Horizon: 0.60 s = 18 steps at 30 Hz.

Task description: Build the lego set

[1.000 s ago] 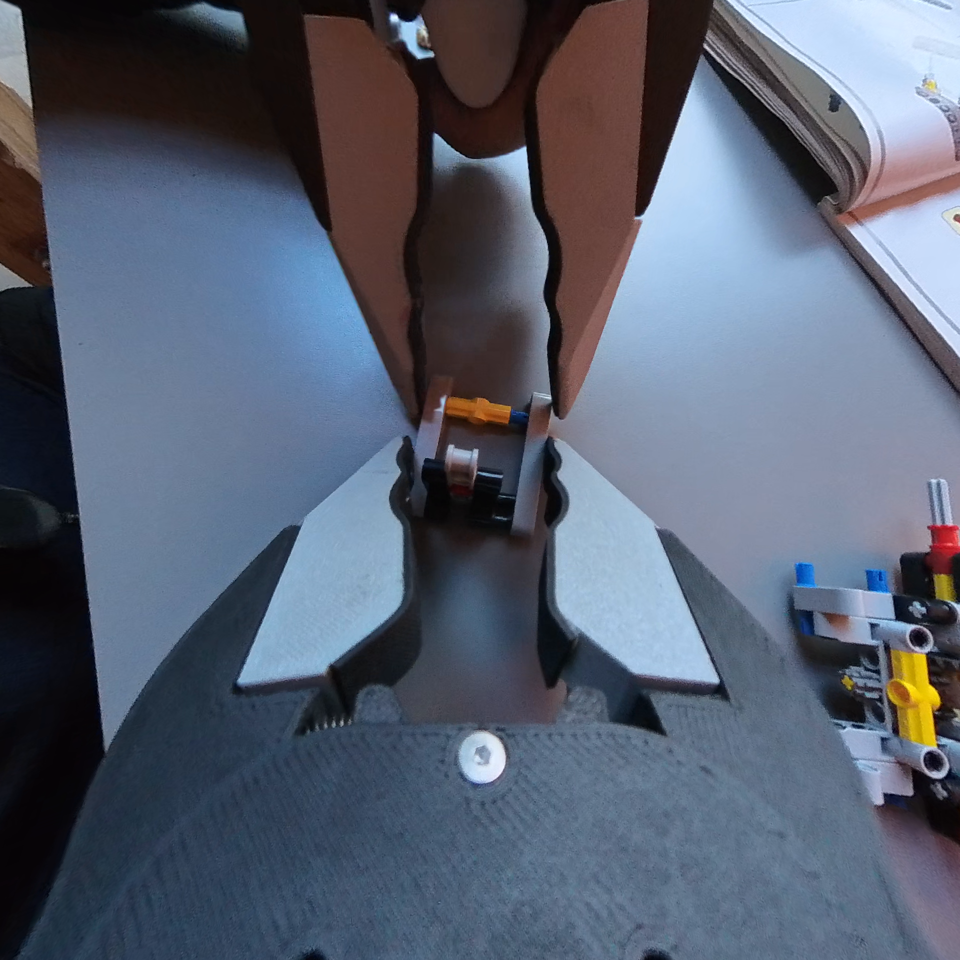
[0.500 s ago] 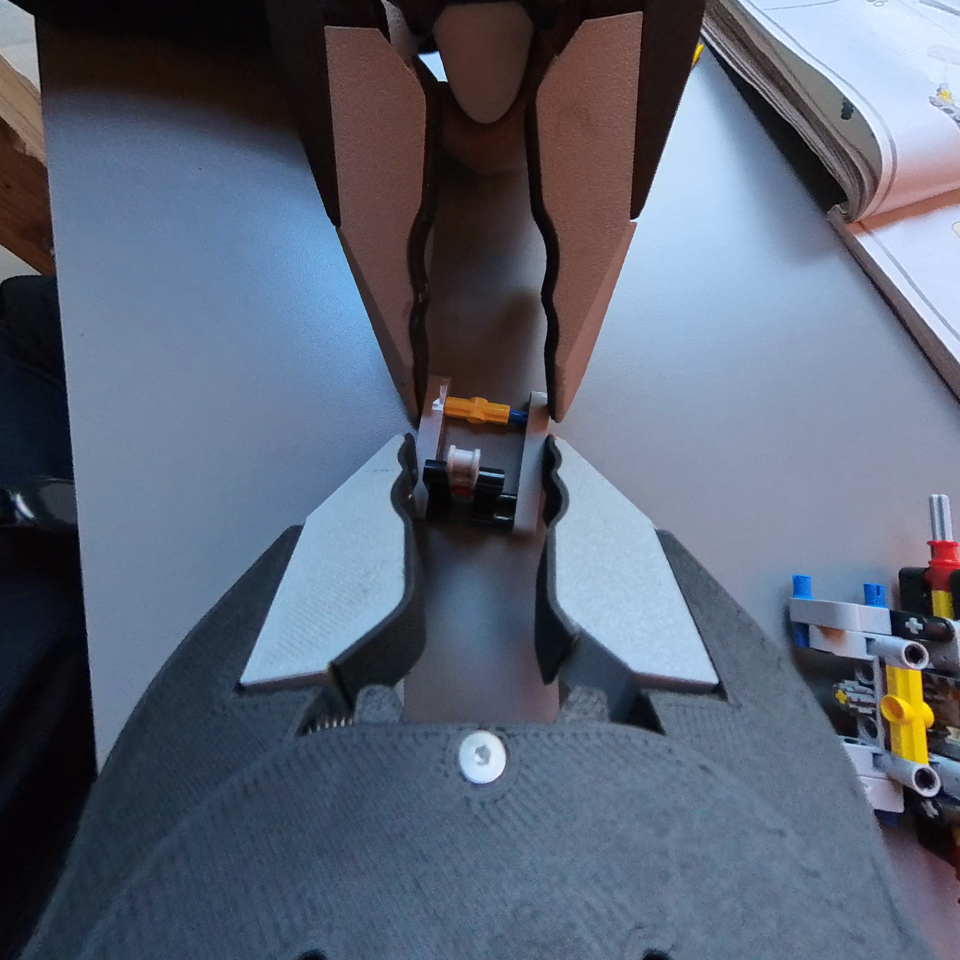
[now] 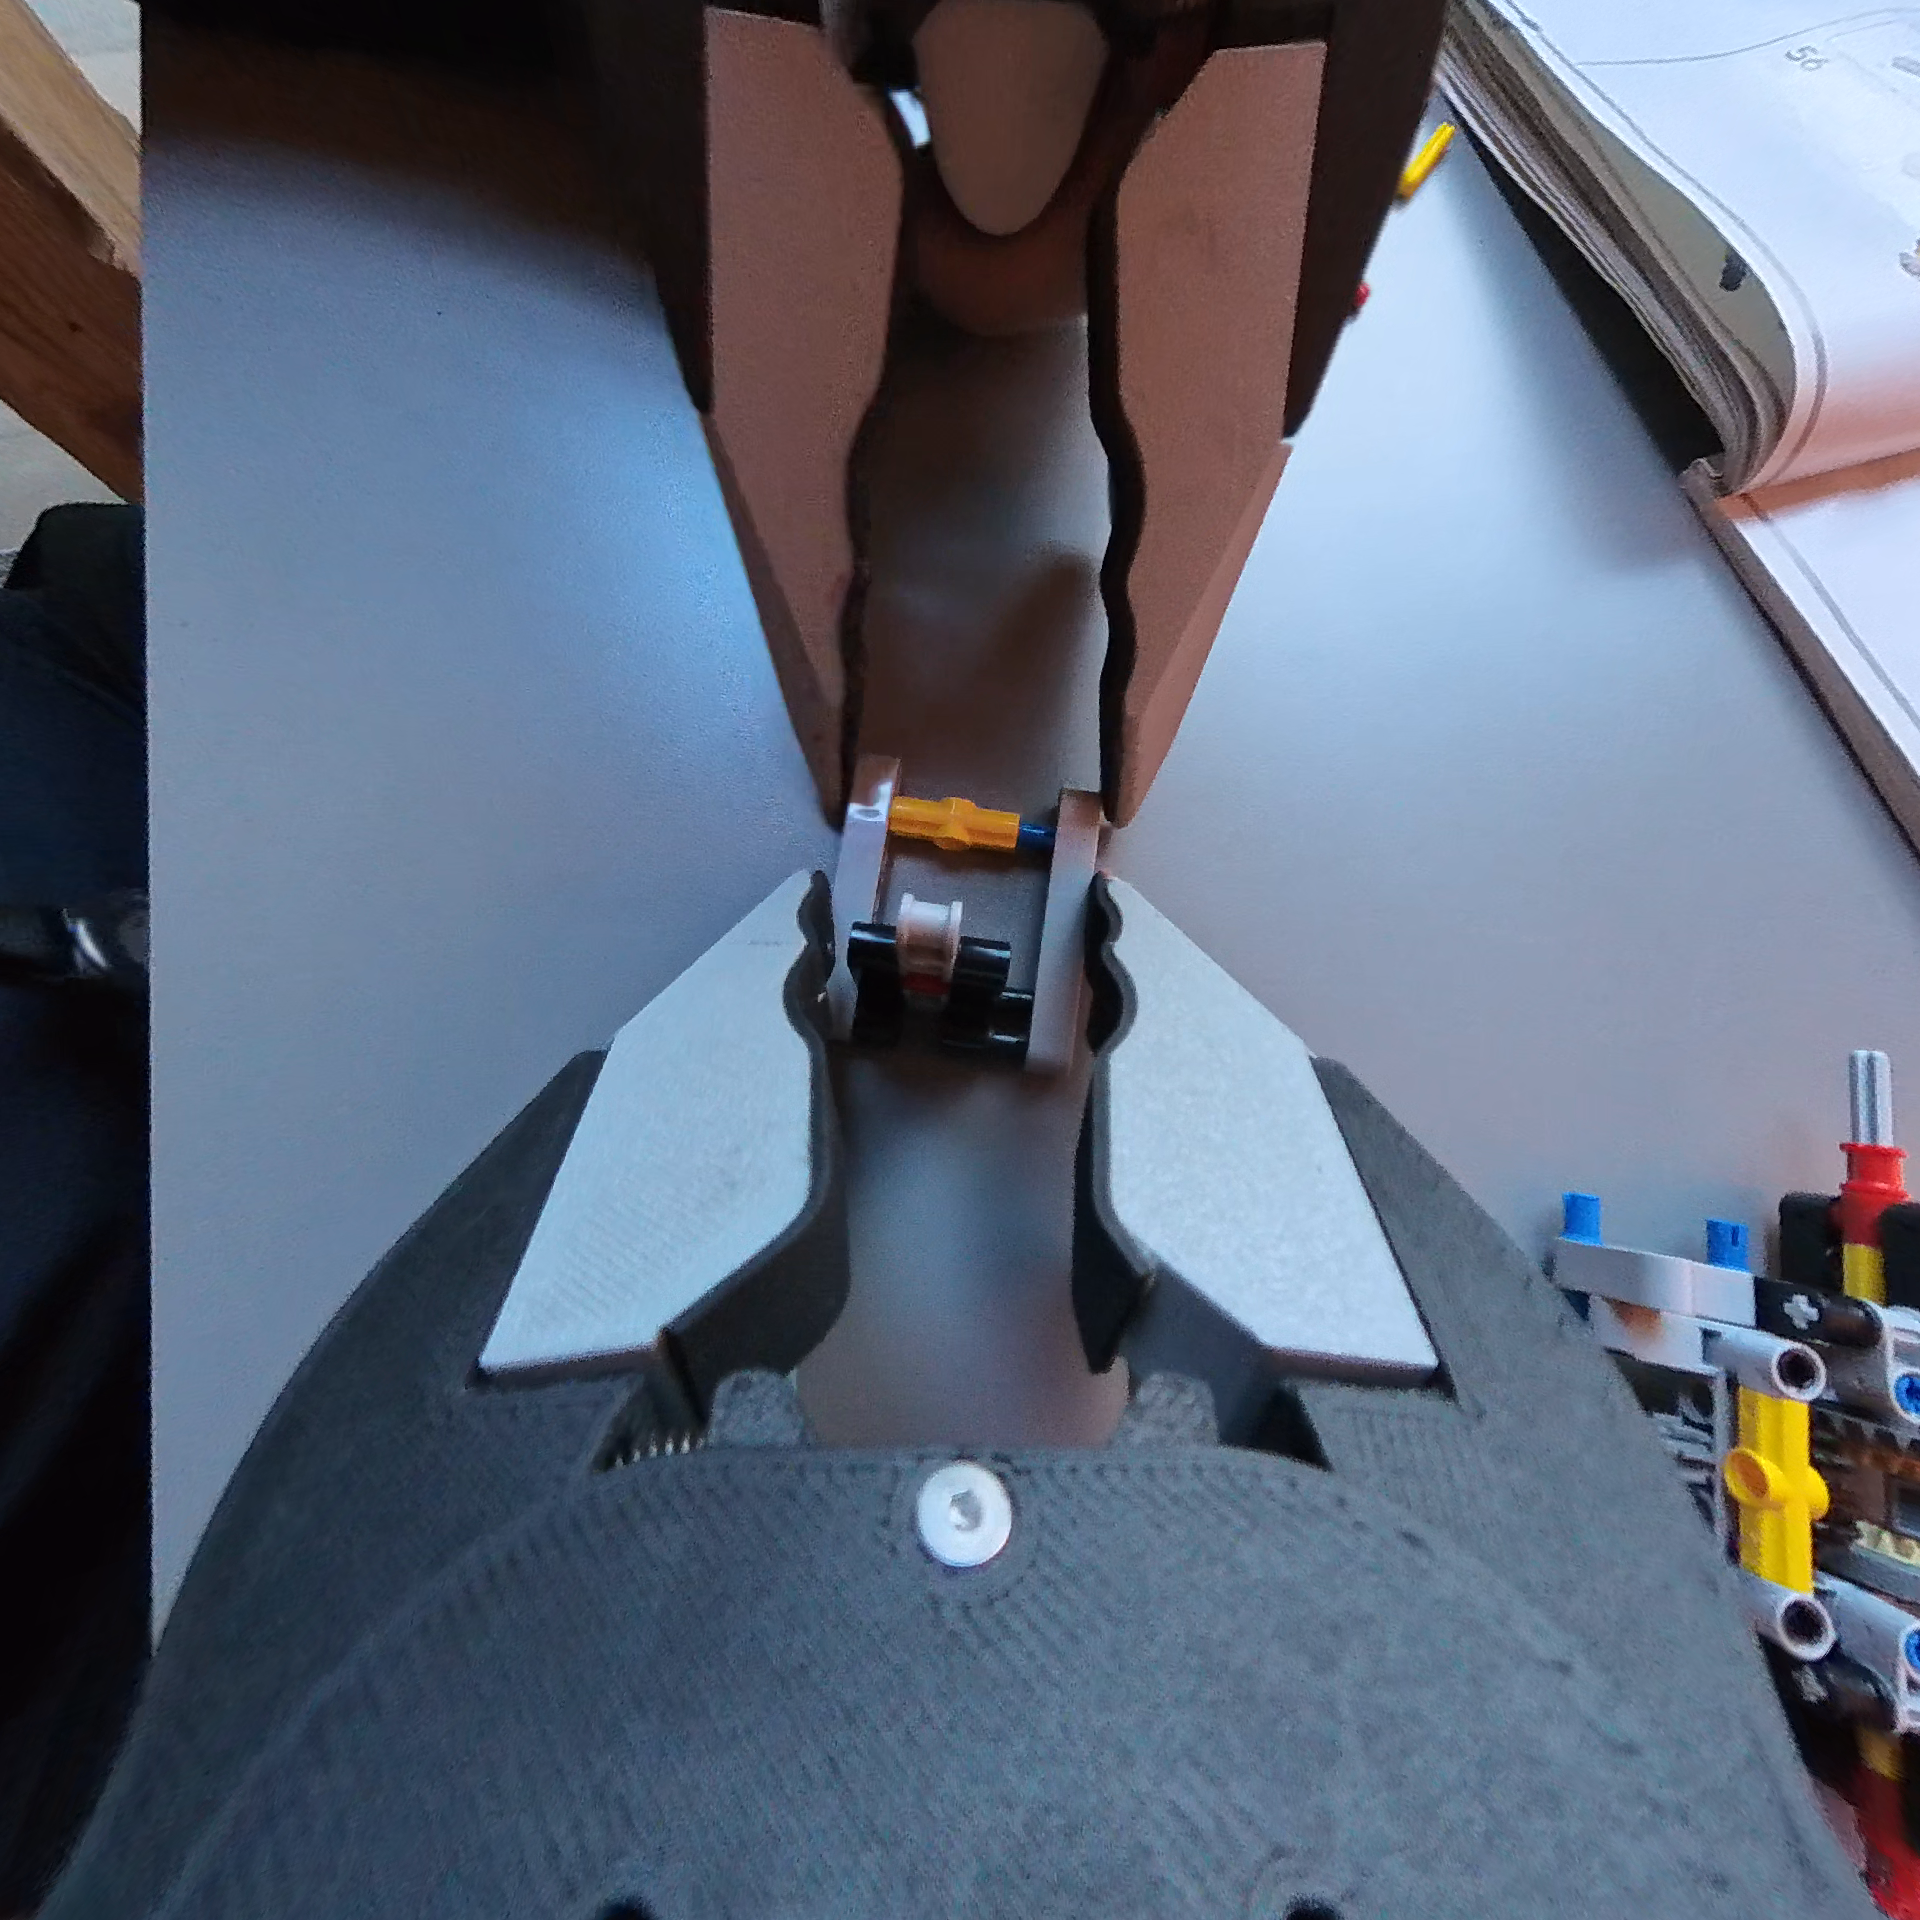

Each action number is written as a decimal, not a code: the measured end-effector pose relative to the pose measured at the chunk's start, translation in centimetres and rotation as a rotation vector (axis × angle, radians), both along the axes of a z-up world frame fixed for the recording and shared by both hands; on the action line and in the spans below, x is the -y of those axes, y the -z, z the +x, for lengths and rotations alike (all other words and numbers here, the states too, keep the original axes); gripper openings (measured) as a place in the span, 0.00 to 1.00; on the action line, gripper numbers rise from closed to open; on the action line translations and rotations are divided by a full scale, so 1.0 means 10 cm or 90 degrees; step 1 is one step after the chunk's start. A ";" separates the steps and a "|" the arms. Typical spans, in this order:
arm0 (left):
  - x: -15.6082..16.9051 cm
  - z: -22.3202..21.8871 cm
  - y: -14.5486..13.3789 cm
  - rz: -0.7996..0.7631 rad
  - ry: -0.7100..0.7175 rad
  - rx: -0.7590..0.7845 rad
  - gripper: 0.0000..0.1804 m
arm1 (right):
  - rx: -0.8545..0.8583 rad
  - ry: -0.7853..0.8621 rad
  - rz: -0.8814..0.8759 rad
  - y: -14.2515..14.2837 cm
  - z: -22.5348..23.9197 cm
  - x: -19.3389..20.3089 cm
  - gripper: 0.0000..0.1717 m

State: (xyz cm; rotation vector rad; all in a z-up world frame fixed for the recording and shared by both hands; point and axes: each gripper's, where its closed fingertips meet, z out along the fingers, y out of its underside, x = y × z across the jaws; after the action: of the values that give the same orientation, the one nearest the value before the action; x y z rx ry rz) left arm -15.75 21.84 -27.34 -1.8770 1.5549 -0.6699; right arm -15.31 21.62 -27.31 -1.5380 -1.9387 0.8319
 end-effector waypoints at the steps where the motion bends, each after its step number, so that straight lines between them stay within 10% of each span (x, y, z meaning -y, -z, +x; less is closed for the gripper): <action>1: 0.00 0.00 0.00 -0.005 -0.002 -0.001 0.26 | 0.001 -0.002 -0.002 0.00 0.00 0.00 0.27; 5: 0.02 0.01 0.00 0.006 0.004 -0.001 0.23 | 0.000 0.002 0.000 0.00 -0.02 -0.01 0.28; 6: 0.06 0.03 0.00 0.005 0.018 0.000 0.07 | -0.005 -0.002 0.003 -0.01 -0.05 0.01 0.36; 11: 0.04 0.06 0.00 0.018 0.011 -0.003 0.00 | -0.003 -0.003 0.016 -0.02 -0.08 0.02 0.04; 18: -0.03 0.01 0.00 0.012 -0.021 0.000 0.12 | -0.013 0.010 0.028 -0.02 -0.10 -0.03 0.22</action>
State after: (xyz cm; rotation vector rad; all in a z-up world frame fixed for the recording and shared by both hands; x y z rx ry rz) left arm -15.62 22.10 -27.31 -1.8846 1.5217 -0.6387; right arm -16.35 21.97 -27.16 -1.5109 -1.9161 0.7902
